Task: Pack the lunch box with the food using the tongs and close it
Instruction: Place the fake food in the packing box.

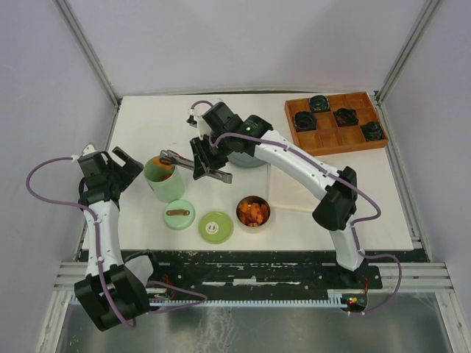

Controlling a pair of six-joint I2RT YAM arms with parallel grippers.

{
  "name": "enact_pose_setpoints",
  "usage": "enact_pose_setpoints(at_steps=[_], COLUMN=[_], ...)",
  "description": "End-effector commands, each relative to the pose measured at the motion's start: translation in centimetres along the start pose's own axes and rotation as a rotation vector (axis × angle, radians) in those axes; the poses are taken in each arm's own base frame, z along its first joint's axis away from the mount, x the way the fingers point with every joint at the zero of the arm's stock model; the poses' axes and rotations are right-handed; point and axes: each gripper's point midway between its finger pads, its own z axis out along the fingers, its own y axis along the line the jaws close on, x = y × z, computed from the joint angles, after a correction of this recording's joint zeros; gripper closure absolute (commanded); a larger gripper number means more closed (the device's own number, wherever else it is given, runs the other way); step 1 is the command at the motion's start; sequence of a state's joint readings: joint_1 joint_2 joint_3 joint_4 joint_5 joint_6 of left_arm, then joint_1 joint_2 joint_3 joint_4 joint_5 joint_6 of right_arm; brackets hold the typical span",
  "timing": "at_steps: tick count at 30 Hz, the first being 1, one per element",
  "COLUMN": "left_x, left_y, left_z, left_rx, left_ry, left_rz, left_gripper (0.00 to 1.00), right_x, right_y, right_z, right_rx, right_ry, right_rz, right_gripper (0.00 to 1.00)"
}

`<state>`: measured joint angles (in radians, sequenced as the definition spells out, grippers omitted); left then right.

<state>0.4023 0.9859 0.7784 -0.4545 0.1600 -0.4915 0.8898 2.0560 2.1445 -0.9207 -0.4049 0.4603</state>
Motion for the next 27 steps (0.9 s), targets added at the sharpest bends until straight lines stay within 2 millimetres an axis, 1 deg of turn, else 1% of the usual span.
enact_pose_setpoints(at_steps=[1, 10, 27], left_x=[-1.0, -1.0, -1.0], left_y=[-0.7, -0.7, -0.8], left_z=[-0.1, -0.1, -0.2], left_rx=[0.026, 0.029, 0.035], left_ry=[-0.039, -0.037, -0.037], left_rz=[-0.014, -0.014, -0.013], left_gripper=[0.0, 0.0, 0.0], right_x=[-1.6, -1.4, -2.0], right_y=[0.9, 0.7, 1.3], right_z=[-0.4, 1.1, 0.8], right_rx=[0.021, 0.048, 0.032], right_ry=[-0.056, -0.046, -0.075], right_rz=[-0.073, -0.07, -0.058], right_gripper=[0.63, 0.61, 0.55])
